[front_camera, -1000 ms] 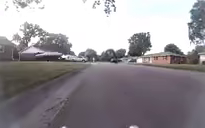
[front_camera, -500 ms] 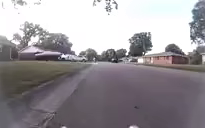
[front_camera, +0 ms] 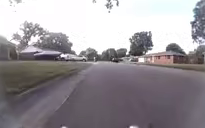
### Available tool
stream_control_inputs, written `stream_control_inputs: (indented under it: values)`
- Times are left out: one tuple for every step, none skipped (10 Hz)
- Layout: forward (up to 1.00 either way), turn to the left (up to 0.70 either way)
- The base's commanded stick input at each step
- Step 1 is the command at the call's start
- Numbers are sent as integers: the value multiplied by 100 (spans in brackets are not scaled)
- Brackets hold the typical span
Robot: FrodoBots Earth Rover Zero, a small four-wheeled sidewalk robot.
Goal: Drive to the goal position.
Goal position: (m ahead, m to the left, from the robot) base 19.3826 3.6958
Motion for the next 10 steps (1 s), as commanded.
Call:
stream_control_inputs:
  values:
    - [100, 0]
    - [100, 0]
    - [100, 0]
    - [100, 0]
    - [100, 0]
    - [100, 0]
    - [100, 0]
    - [100, 0]
    - [100, 0]
    - [100, 0]
